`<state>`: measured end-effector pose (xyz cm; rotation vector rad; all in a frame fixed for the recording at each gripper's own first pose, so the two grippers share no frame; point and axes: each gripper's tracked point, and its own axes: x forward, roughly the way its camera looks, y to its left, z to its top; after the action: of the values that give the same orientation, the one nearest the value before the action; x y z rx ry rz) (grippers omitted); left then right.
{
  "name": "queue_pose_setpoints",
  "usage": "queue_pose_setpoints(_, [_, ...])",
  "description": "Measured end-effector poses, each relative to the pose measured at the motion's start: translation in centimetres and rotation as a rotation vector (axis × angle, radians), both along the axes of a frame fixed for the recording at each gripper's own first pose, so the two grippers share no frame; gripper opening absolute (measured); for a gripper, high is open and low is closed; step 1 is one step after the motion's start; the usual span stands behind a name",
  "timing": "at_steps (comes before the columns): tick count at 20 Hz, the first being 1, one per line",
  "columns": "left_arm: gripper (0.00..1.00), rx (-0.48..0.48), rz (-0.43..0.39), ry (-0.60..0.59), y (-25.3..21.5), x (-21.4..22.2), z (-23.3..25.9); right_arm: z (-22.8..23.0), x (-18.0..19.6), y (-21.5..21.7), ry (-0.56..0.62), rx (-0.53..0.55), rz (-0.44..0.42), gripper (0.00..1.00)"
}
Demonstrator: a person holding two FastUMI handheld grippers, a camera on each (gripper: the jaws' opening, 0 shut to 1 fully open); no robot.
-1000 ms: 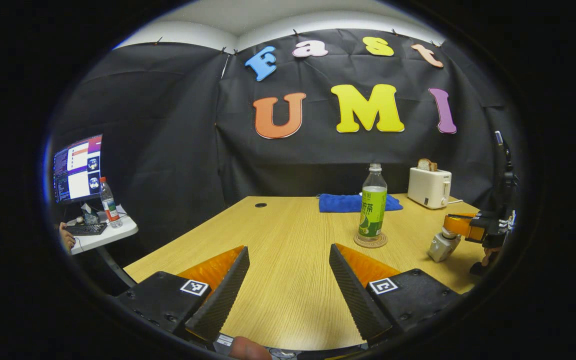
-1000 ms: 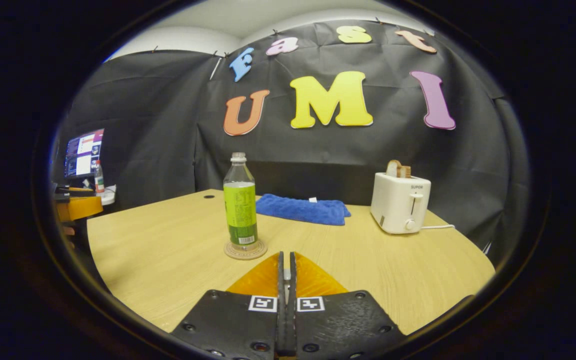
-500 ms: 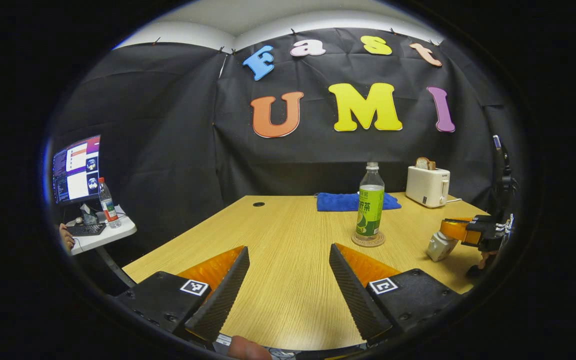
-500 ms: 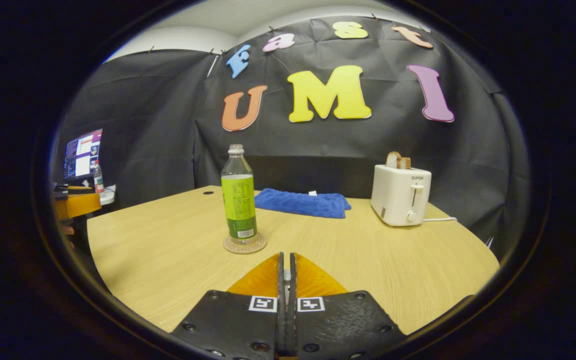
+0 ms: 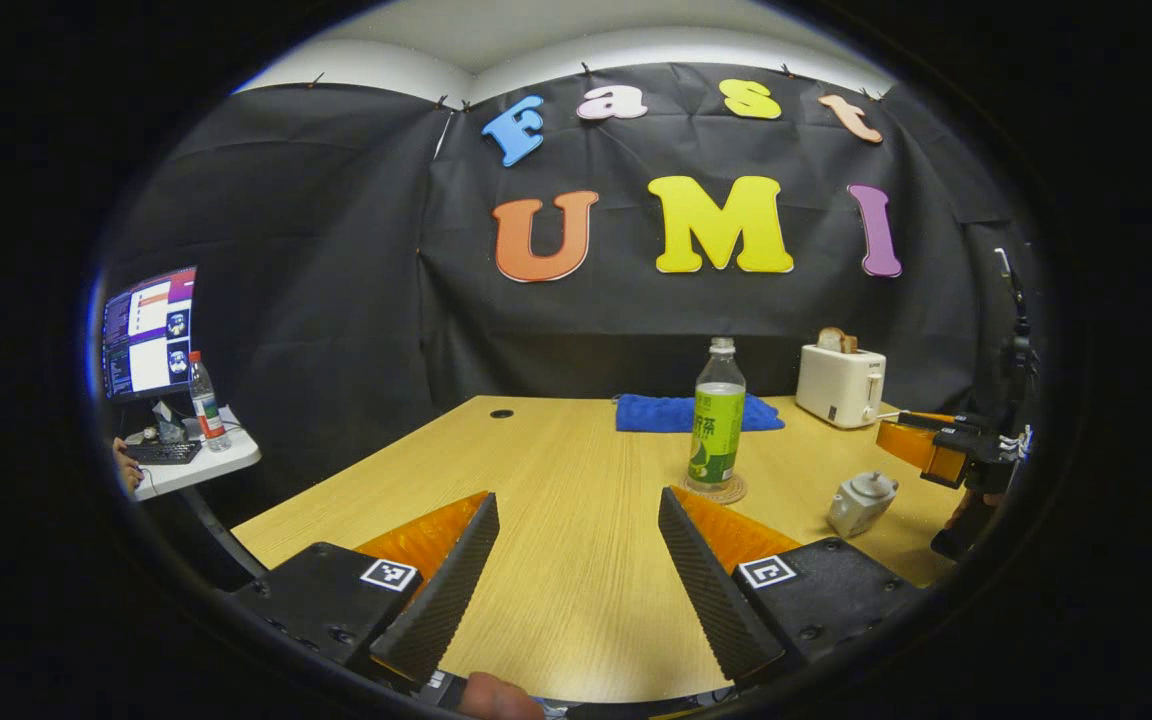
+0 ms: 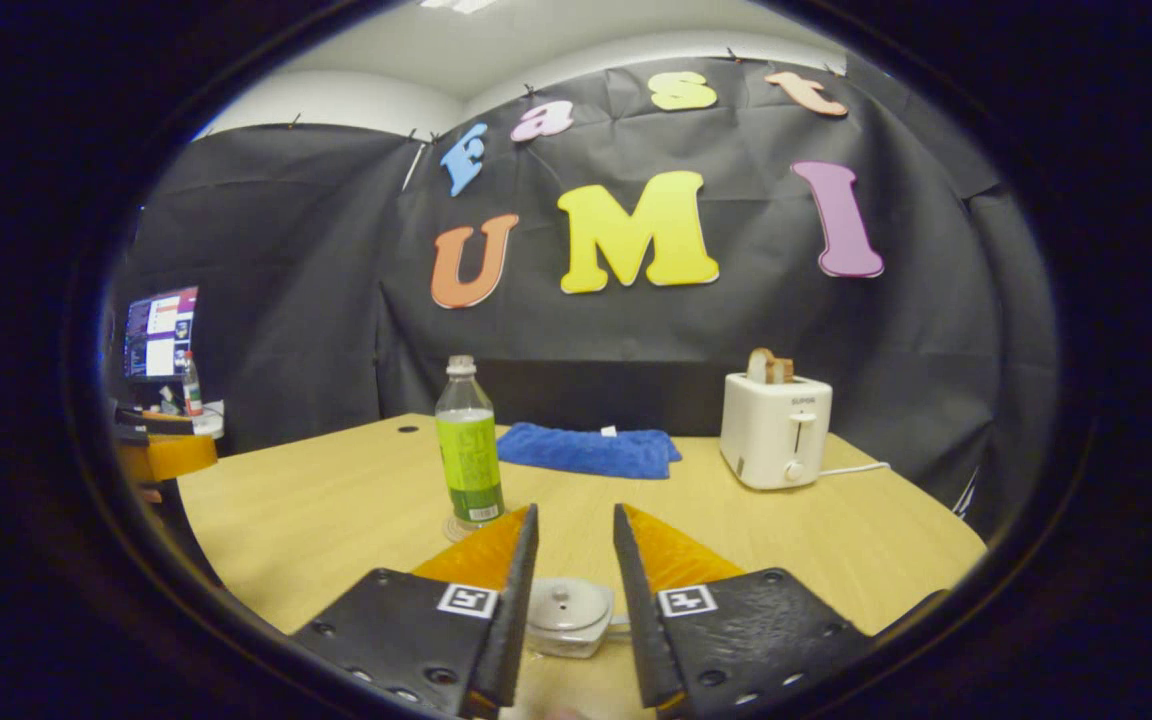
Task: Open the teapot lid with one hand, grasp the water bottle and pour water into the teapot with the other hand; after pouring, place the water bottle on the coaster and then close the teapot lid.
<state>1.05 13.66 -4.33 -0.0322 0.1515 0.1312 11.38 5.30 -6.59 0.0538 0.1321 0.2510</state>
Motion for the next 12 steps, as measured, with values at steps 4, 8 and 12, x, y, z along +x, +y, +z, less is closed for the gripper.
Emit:
queue_pose_setpoints(4, [1.00,-0.010,-0.075,-0.078,-4.4,0.6,2.5,3.9,-2.3,-2.8,-0.094,0.032,-0.083,0.99])
queue_pose_setpoints(8, [1.00,-0.011,-0.127,-0.122,-8.9,0.6,4.1,5.4,-5.9,-4.9,-0.112,0.020,-0.118,0.96])
queue_pose_setpoints(12, [1.00,-0.011,-0.145,-0.157,-12.0,-0.5,5.6,6.8,-9.5,-6.8,-0.129,0.028,-0.158,0.94])
